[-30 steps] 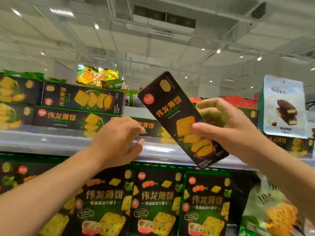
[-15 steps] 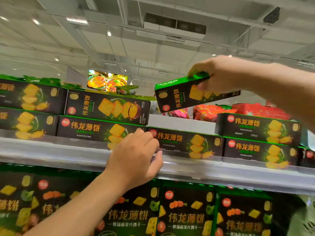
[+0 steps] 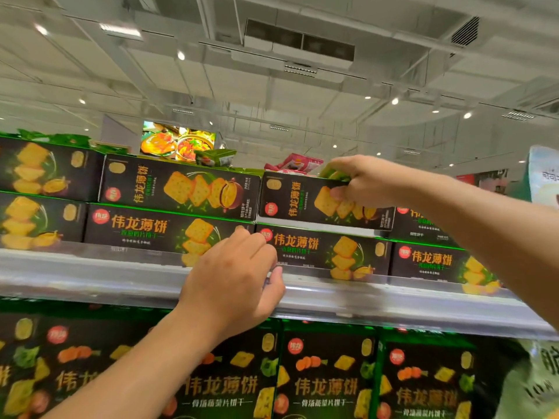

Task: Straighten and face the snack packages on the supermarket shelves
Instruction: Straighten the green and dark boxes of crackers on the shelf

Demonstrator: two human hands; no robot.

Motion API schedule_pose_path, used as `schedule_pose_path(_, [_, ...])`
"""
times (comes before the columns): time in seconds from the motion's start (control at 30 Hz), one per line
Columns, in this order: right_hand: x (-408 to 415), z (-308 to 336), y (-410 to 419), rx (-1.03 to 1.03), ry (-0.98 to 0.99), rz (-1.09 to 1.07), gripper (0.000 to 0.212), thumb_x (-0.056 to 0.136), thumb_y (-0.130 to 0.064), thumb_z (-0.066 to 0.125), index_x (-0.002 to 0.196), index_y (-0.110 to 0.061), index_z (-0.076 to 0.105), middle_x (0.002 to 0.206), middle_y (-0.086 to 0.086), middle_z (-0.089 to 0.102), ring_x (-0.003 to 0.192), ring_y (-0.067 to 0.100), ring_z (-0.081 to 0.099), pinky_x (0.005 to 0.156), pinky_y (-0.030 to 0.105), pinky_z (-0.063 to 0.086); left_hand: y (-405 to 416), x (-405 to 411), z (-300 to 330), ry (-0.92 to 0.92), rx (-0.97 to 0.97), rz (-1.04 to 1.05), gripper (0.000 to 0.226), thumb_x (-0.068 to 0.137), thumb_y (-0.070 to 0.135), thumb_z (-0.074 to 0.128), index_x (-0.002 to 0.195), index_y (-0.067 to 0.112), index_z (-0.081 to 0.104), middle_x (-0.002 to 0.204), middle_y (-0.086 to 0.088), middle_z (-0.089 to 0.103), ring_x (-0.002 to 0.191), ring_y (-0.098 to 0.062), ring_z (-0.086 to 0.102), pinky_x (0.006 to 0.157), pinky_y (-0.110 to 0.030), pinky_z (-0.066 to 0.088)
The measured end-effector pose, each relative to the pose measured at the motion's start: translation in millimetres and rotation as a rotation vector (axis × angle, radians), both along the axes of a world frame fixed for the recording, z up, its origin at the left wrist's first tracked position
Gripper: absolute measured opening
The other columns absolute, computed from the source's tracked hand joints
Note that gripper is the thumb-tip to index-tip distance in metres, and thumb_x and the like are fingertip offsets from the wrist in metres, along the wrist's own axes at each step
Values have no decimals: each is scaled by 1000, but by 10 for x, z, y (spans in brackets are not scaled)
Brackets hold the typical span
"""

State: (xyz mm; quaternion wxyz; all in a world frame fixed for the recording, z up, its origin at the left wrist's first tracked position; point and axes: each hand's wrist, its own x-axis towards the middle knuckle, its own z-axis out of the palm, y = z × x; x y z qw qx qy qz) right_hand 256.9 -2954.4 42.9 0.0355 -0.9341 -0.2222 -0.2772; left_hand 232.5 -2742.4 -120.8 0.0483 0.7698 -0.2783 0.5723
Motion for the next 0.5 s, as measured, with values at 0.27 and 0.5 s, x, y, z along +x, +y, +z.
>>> schedule_pose_path(0.27, [114, -241, -30, -31, -31, -57, 28, 99, -28, 44, 127, -26, 44, 101, 0, 54, 74, 7, 48, 57, 26, 38, -5, -19, 0, 32, -2, 2, 21, 84, 27, 51, 71, 12, 58, 69, -1, 53, 65, -21, 47, 57, -25, 35])
schedule_pose_path(0.5, [41, -352, -44, -27, -139, 9, 38, 97, -22, 48, 135, -20, 49, 127, 7, 59, 112, 29, 54, 87, 37, 47, 6, 6, -7, 24, -2, -14, 21, 85, 26, 50, 71, 12, 57, 68, -1, 52, 63, -20, 45, 53, -29, 42])
